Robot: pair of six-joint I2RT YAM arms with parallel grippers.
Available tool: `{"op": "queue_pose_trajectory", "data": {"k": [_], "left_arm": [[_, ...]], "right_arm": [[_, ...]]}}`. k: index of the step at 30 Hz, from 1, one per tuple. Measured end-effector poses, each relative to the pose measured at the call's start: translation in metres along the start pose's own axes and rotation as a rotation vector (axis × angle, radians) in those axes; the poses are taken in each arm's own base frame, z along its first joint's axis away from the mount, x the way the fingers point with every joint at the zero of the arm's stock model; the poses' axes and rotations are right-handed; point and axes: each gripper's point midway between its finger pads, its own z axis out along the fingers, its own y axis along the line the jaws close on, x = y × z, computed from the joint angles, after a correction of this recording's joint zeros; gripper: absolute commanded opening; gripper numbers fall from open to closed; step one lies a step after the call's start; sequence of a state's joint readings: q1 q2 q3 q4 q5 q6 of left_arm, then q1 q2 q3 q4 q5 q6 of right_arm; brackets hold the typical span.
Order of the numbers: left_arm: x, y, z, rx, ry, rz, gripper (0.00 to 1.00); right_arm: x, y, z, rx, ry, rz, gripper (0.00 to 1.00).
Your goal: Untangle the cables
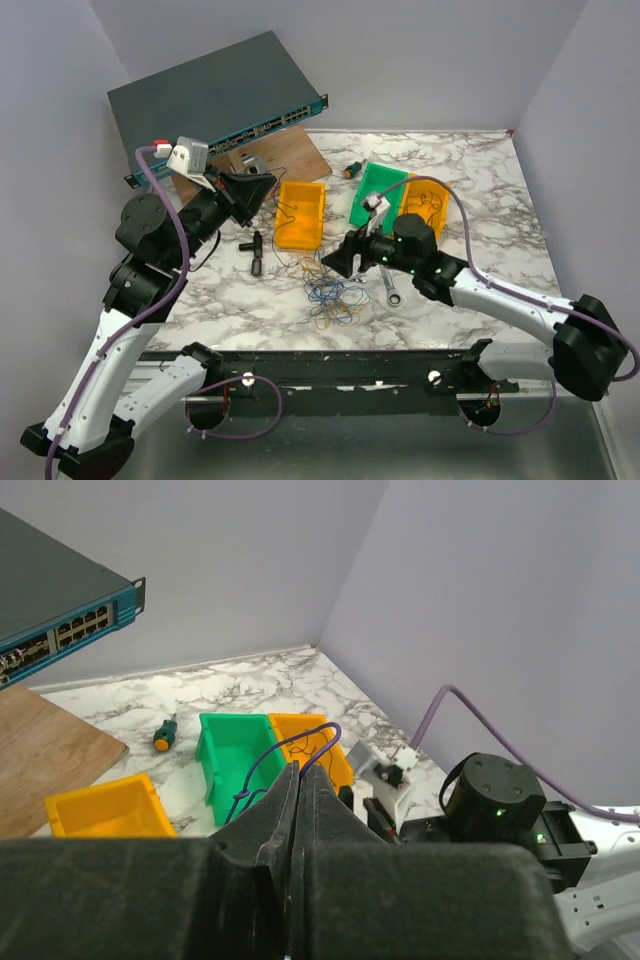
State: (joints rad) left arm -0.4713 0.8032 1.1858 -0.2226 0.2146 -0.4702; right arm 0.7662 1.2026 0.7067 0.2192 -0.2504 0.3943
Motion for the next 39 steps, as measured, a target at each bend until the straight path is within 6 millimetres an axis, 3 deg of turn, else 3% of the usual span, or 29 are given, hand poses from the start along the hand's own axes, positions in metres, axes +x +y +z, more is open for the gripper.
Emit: {"op": "queue_pose_trajectory", "data": {"k": [4, 12, 19, 21, 23, 25, 29, 36, 37, 39], "left_arm": [[-0.003, -0.002, -0.001, 0.004, -0.003, 0.006, 0.0], [-0.002, -0.001, -0.002, 0.002, 0.002, 0.011, 0.0], [0.0, 0.0, -0.002, -0.002, 0.009, 0.013, 0.0], [0.001, 0.0, -0.002, -0.004, 0.013, 0.013, 0.0], [0.002, 0.001, -0.003, -0.005, 0.017, 0.015, 0.0], [0.003, 0.001, -0.003, -0.007, 0.022, 0.015, 0.0], [0.005, 0.002, -0.004, -0.011, 0.029, 0.019, 0.0], [0.005, 0.002, -0.004, -0.011, 0.03, 0.023, 0.0], [0.005, 0.002, -0.004, -0.011, 0.031, 0.022, 0.0], [0.005, 0.002, -0.004, -0.011, 0.031, 0.022, 0.0]], "right_arm": [[0.019, 0.025, 0.02, -0.099, 0.045, -0.074, 0.76], [0.061, 0.054, 0.061, -0.181, 0.094, -0.225, 0.74], [0.058, 0.06, 0.097, -0.158, 0.045, -0.321, 0.63], [0.055, 0.058, 0.103, -0.145, 0.019, -0.326, 0.54], [0.052, 0.057, 0.106, -0.134, -0.002, -0.327, 0.32], [0.048, 0.056, 0.107, -0.127, -0.022, -0.328, 0.16], [0.043, 0.057, 0.108, -0.12, -0.044, -0.314, 0.01], [0.027, 0.063, 0.1, -0.121, -0.086, -0.29, 0.01], [0.023, 0.065, 0.097, -0.121, -0.096, -0.288, 0.05], [0.012, 0.07, 0.09, -0.128, -0.129, -0.287, 0.4]]}}
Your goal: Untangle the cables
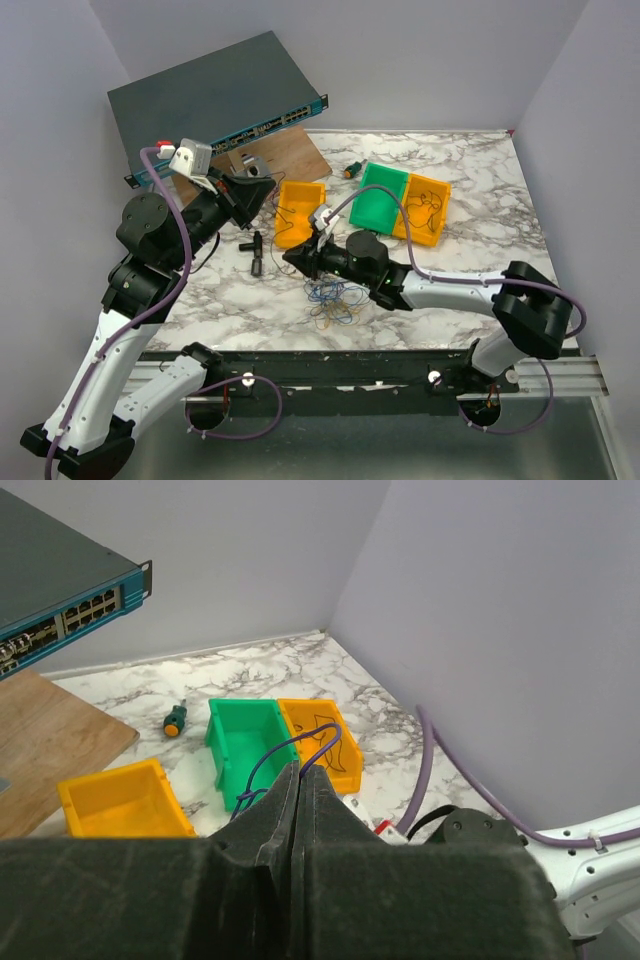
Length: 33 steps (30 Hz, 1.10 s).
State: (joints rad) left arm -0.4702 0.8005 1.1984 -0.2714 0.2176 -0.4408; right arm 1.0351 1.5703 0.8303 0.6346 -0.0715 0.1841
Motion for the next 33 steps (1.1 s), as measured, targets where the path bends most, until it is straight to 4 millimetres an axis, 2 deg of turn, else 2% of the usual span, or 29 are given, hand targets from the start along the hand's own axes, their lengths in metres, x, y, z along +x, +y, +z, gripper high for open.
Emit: {"op": "queue_pose_trajectory", "data": {"k": [1, 2, 3, 6, 15, 17, 18, 19, 21, 28, 31, 33], "left_arm": [[0.0, 0.0, 0.0, 0.0, 0.001, 0.0, 0.0], [0.0, 0.0, 0.0, 0.0, 0.001, 0.0, 0.0], [0.0, 0.0, 0.0, 0.0, 0.001, 0.0, 0.0], [0.0, 0.0, 0.0, 0.0, 0.001, 0.0, 0.0], [0.0, 0.0, 0.0, -0.001, 0.001, 0.0, 0.0], [0.0, 0.0, 0.0, 0.0, 0.001, 0.0, 0.0], [0.0, 0.0, 0.0, -0.001, 0.001, 0.0, 0.0], [0.001, 0.0, 0.0, -0.001, 0.003, -0.001, 0.0], [0.001, 0.0, 0.0, -0.001, 0.004, -0.001, 0.0], [0.002, 0.001, 0.0, -0.003, 0.007, 0.002, 0.0], [0.002, 0.001, 0.0, -0.003, 0.007, 0.002, 0.0], [0.004, 0.003, 0.004, -0.003, 0.011, -0.001, 0.0]], "right_arm": [[-0.006, 0.001, -0.001, -0.003, -0.015, 0.0, 0.57], [-0.01, 0.002, -0.002, -0.005, -0.027, 0.001, 0.63], [-0.012, 0.002, -0.002, -0.006, -0.033, -0.007, 0.65], [-0.008, 0.001, -0.001, -0.006, -0.024, -0.028, 0.66], [0.03, -0.002, 0.014, -0.037, 0.067, -0.075, 0.61], [0.031, 0.001, 0.02, -0.054, 0.072, -0.075, 0.55], [0.032, 0.002, 0.023, -0.064, 0.074, -0.074, 0.48], [0.033, 0.003, 0.024, -0.068, 0.075, -0.074, 0.36], [0.035, 0.003, 0.027, -0.072, 0.08, -0.076, 0.03], [0.037, 0.002, 0.029, -0.067, 0.084, -0.064, 0.01], [0.03, -0.002, 0.022, -0.033, 0.07, -0.051, 0.01], [0.019, -0.005, 0.014, -0.004, 0.053, -0.041, 0.01]]}}
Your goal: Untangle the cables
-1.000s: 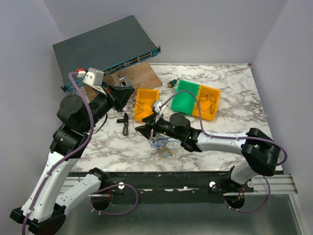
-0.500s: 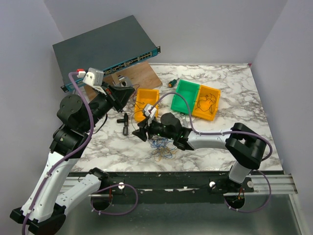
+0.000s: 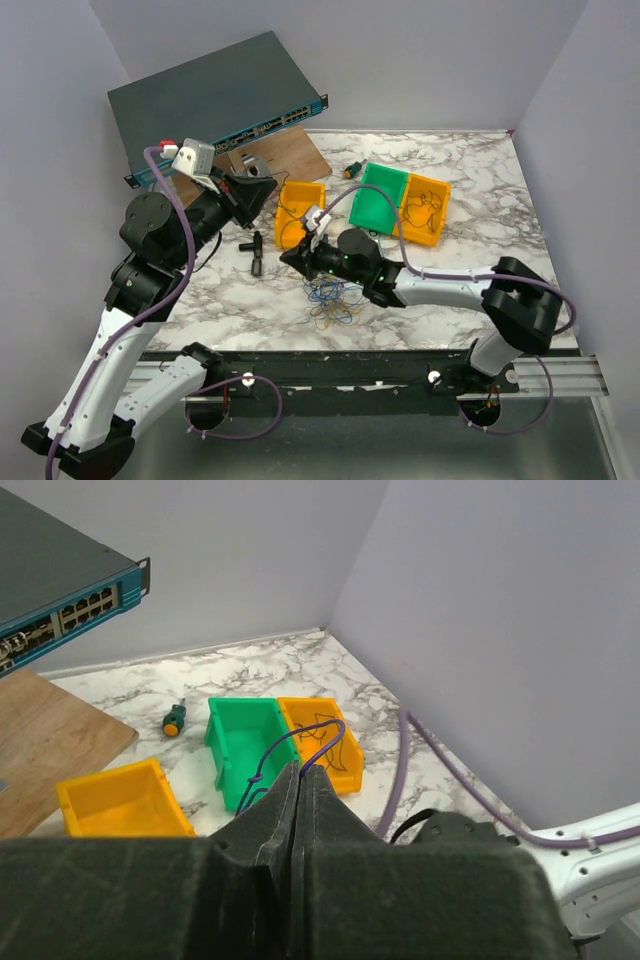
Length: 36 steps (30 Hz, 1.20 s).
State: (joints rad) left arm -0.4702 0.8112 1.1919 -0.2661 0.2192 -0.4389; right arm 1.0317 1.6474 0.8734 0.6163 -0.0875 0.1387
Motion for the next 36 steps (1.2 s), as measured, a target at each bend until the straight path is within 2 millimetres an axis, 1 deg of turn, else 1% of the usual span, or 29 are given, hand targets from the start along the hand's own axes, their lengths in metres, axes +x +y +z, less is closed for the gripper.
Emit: {"op": "queue_pose_trajectory", "data": {"k": [3, 6, 7, 10, 11, 13, 14, 16, 17, 19, 20, 23, 26, 27, 30, 31, 32, 33, 34, 35, 36], "left_arm": [[0.005, 0.002, 0.007, 0.007, 0.009, -0.008, 0.0], [0.013, 0.004, 0.019, 0.017, 0.033, -0.023, 0.0], [0.017, 0.006, 0.024, 0.019, 0.042, -0.027, 0.0], [0.032, 0.012, 0.037, 0.021, 0.084, -0.047, 0.0], [0.039, 0.014, 0.042, 0.023, 0.101, -0.056, 0.0], [0.047, 0.014, 0.051, 0.04, 0.12, -0.077, 0.0], [0.05, 0.014, 0.054, 0.047, 0.124, -0.085, 0.0], [0.058, 0.013, 0.069, 0.077, 0.141, -0.112, 0.0], [0.066, 0.012, 0.08, 0.096, 0.159, -0.125, 0.0], [0.081, 0.01, 0.096, 0.119, 0.199, -0.145, 0.0], [0.092, 0.007, 0.108, 0.138, 0.224, -0.151, 0.0], [0.124, -0.004, 0.14, 0.183, 0.294, -0.165, 0.0], [0.145, -0.013, 0.168, 0.222, 0.333, -0.171, 0.0], [0.149, -0.017, 0.179, 0.24, 0.335, -0.171, 0.0], [0.161, -0.029, 0.207, 0.291, 0.337, -0.167, 0.0], [0.165, -0.031, 0.216, 0.304, 0.338, -0.166, 0.0], [0.172, -0.035, 0.229, 0.319, 0.336, -0.164, 0.0], [0.173, -0.037, 0.236, 0.329, 0.332, -0.162, 0.0], [0.185, -0.04, 0.248, 0.341, 0.34, -0.163, 0.0], [0.189, -0.041, 0.252, 0.345, 0.343, -0.163, 0.0], [0.205, -0.043, 0.267, 0.353, 0.358, -0.165, 0.0]], "right_arm": [[-0.032, -0.006, -0.014, 0.024, -0.055, 0.018, 0.01], [-0.077, -0.023, -0.035, 0.063, -0.155, 0.037, 0.01], [-0.094, -0.033, -0.043, 0.085, -0.194, 0.044, 0.01], [-0.128, -0.059, -0.063, 0.147, -0.265, 0.06, 0.01], [-0.138, -0.071, -0.07, 0.179, -0.284, 0.069, 0.01], [-0.149, -0.088, -0.081, 0.226, -0.308, 0.085, 0.01], [-0.152, -0.102, -0.089, 0.26, -0.316, 0.096, 0.01], [-0.155, -0.122, -0.101, 0.313, -0.321, 0.127, 0.01], [-0.156, -0.131, -0.106, 0.337, -0.326, 0.14, 0.01], [-0.156, -0.16, -0.121, 0.405, -0.336, 0.18, 0.01], [-0.155, -0.174, -0.128, 0.44, -0.34, 0.201, 0.01], [-0.148, -0.212, -0.15, 0.533, -0.342, 0.267, 0.01], [-0.143, -0.248, -0.175, 0.607, -0.356, 0.33, 0.01], [-0.139, -0.259, -0.181, 0.627, -0.358, 0.35, 0.01], [-0.122, -0.291, -0.196, 0.668, -0.35, 0.426, 0.01], [-0.115, -0.301, -0.2, 0.677, -0.346, 0.456, 0.01], [-0.107, -0.31, -0.202, 0.687, -0.34, 0.484, 0.01], [-0.1, -0.318, -0.204, 0.691, -0.335, 0.508, 0.01], [-0.092, -0.326, -0.205, 0.696, -0.332, 0.535, 0.01], [-0.084, -0.333, -0.206, 0.698, -0.33, 0.557, 0.01], [-0.077, -0.339, -0.206, 0.696, -0.329, 0.577, 0.01]]}}
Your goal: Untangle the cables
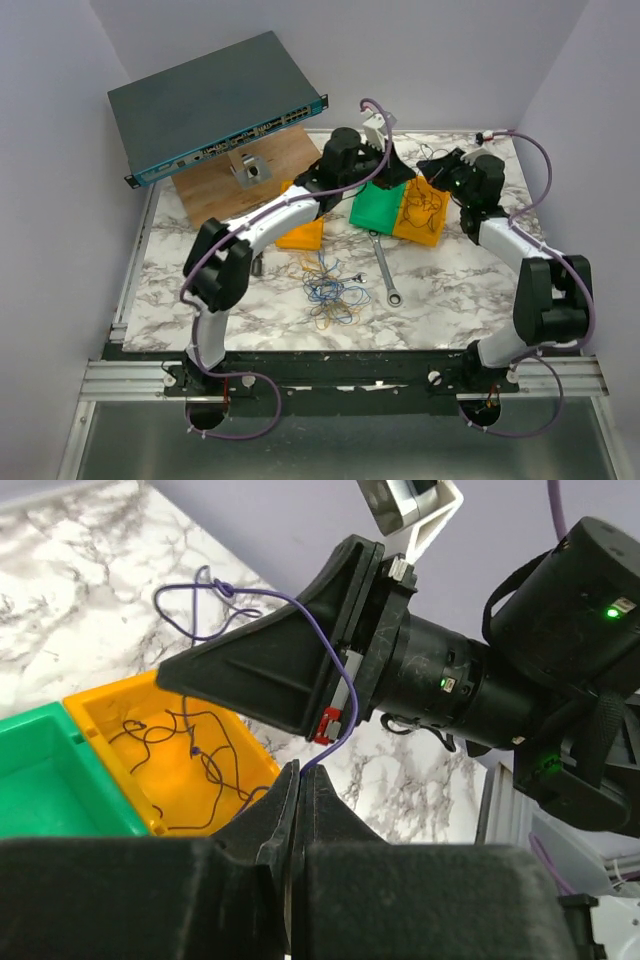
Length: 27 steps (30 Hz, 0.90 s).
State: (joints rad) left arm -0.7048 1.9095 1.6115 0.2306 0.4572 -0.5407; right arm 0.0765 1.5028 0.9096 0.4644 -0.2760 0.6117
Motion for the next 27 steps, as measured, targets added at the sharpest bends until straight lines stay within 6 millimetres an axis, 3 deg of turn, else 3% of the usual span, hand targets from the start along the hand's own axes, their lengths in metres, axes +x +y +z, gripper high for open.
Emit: {"op": "queue_pose_trajectory", "data": {"k": [6, 9, 15, 20, 27], "left_arm": [[0.032, 0.033, 0.064, -0.017, 0.07, -0.036, 0.0], [0.046, 0.048, 0.08, -0.057, 0.113, -0.066, 0.0], [0.07, 0.073, 0.084, -0.166, 0.177, -0.129, 0.0], [0.084, 0.078, 0.087, -0.202, 0.205, -0.143, 0.0], [0.122, 0.087, 0.089, -0.264, 0.277, -0.182, 0.0]], "right_arm": [[0.032, -0.041, 0.026, 0.0, 0.076, 0.11, 0.01], [0.048, -0.055, 0.032, 0.007, 0.116, 0.159, 0.01], [0.052, -0.065, 0.03, 0.063, 0.129, 0.145, 0.01], [0.059, -0.084, 0.024, 0.165, 0.153, 0.125, 0.01], [0.067, -0.096, 0.014, 0.245, 0.19, 0.119, 0.01]]}}
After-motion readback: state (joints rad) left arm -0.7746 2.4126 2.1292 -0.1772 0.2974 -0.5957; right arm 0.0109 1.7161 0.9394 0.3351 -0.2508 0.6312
